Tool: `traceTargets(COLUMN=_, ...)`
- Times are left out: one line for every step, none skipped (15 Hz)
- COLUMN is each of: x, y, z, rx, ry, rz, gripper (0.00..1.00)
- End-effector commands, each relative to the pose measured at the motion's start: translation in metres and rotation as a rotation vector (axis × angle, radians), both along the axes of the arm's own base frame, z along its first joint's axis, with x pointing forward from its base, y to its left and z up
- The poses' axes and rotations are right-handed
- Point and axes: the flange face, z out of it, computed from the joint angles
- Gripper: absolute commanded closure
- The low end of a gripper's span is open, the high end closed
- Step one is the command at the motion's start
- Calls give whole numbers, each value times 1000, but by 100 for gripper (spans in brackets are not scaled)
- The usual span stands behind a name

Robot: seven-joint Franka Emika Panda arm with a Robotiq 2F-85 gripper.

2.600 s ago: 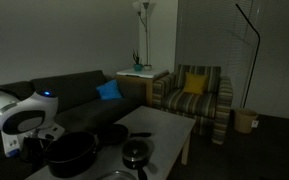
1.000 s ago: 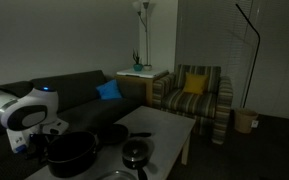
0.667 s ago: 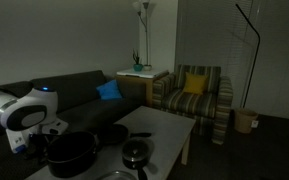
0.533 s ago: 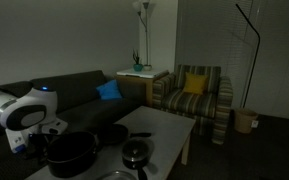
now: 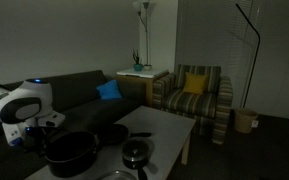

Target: Move the dishing spoon from the pot to the table, to the pot, then to the table

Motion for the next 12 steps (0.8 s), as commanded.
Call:
traceTargets(x=-14, y=-11, z=31, rx=-57, ry=-57, rz=-46, gripper=98)
traceTargets(x=-19, y=-12, z=38, rx=-69, ry=-70, rz=-63, gripper=98)
traceTargets(x=-26, y=-14, z=41, rx=-80, ry=-87, rz=-81, gripper=98)
traceTargets(x=-31, y=-18, z=46, rx=-85, ry=-97, rz=-102, gripper=98)
traceTargets(x=-38, y=-22, z=51, rx=-88, ry=-106, rz=-123, gripper=98)
traceTargets(x=-45, y=-27, z=55, rx=-94, ry=-117, rz=-147, gripper=98)
traceTargets(x=-52, y=-32, z=58, rx=-100, ry=-128, rz=-167, gripper=98)
traceTargets(x=-59, y=-38, z=62, rx=-110, ry=-139, rz=-189, gripper=98)
traceTargets(x=-66, y=-45, z=66, rx=-120, ry=-150, rz=-213, gripper=98)
traceTargets(x=-72, y=-51, z=70, rx=-130, ry=-157, rz=-234, gripper=98)
traceTargets(x=-77, y=-59, z=74, rx=-142, ry=-164, rz=-253, gripper=98)
traceTargets(x=-82, y=-64, z=76, rx=-151, ry=-172, rz=-264, gripper=98)
